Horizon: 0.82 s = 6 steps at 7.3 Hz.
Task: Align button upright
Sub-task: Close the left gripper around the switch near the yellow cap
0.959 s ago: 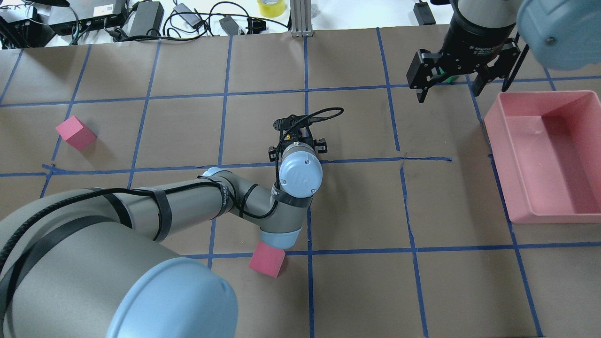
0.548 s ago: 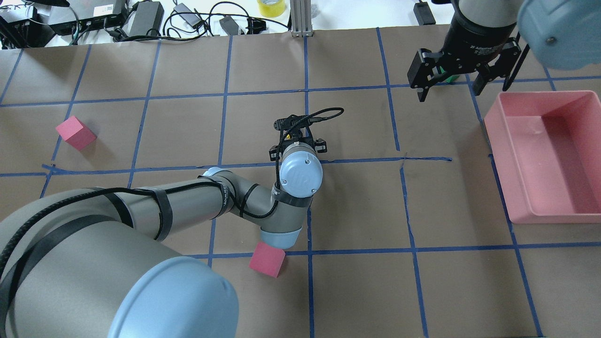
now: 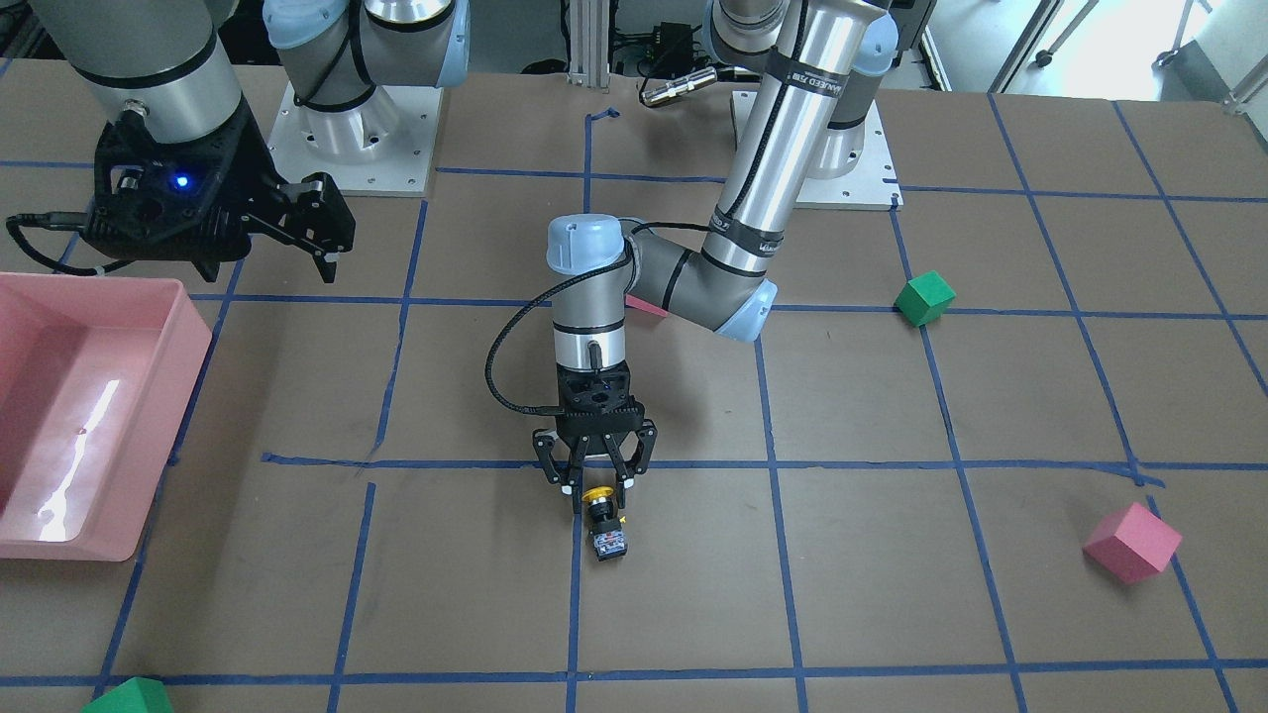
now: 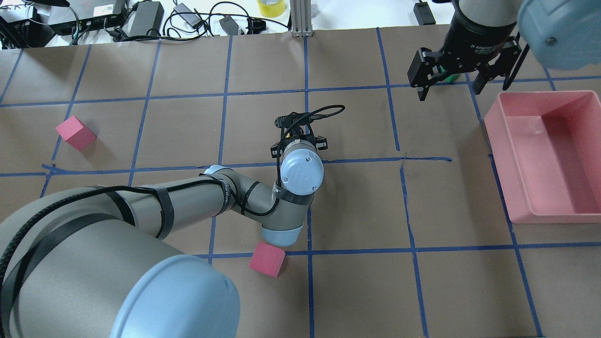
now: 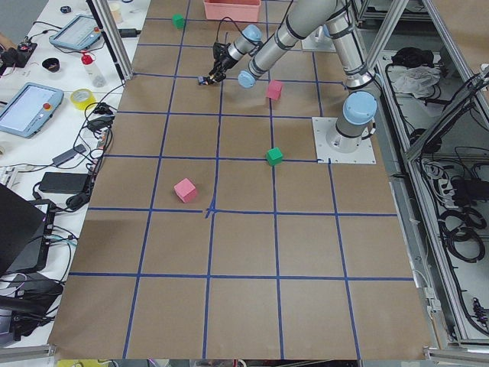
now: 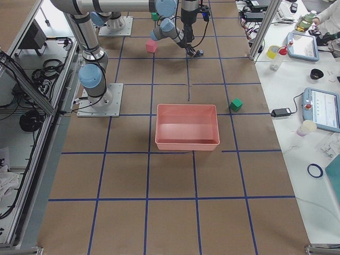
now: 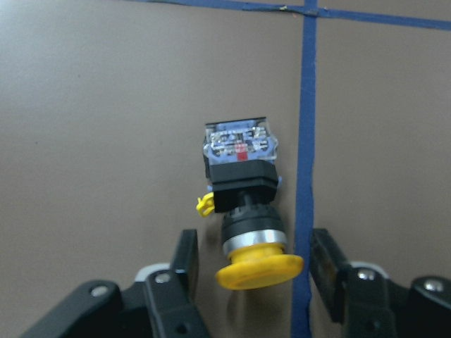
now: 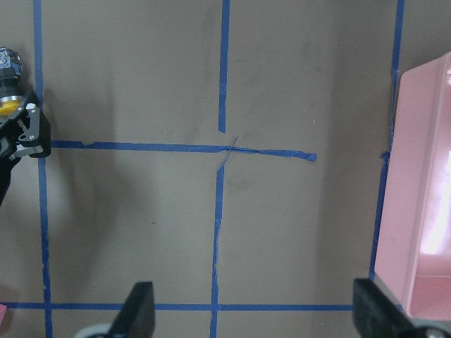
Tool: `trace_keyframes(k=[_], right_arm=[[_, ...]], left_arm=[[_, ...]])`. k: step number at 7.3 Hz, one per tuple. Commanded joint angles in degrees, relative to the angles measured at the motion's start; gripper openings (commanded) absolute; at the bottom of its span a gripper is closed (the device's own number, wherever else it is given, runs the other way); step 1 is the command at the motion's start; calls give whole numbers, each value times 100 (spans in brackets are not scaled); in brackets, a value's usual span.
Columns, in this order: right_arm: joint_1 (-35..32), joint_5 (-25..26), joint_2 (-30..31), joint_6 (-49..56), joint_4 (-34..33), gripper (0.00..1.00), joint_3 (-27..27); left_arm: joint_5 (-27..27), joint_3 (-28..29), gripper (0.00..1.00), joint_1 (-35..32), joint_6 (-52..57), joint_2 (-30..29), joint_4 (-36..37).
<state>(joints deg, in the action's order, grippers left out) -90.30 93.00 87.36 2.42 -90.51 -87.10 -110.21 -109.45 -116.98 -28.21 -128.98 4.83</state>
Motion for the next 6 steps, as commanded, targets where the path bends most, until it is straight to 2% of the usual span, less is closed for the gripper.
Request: trace_keyframes(k=[1, 2, 3, 4, 5, 6], right_arm=[[21, 8, 0, 4, 7, 100, 0], [30, 8, 9, 12, 7, 100, 0], [30, 8, 0, 21, -10, 100, 0], [38, 8, 9, 13, -19, 100, 0], [38, 8, 9, 13, -28, 100, 0], [38, 8, 9, 4, -20, 100, 0]], left_arm=[[0, 20, 32, 0, 0, -31, 1], [0, 20, 15, 0, 17, 4, 1], [9, 46, 8, 9, 261, 161, -43], [9, 255, 8, 44, 507, 328, -78], [70, 483, 8, 157, 527, 538, -513], [262, 660, 8, 358, 527, 871, -1336]])
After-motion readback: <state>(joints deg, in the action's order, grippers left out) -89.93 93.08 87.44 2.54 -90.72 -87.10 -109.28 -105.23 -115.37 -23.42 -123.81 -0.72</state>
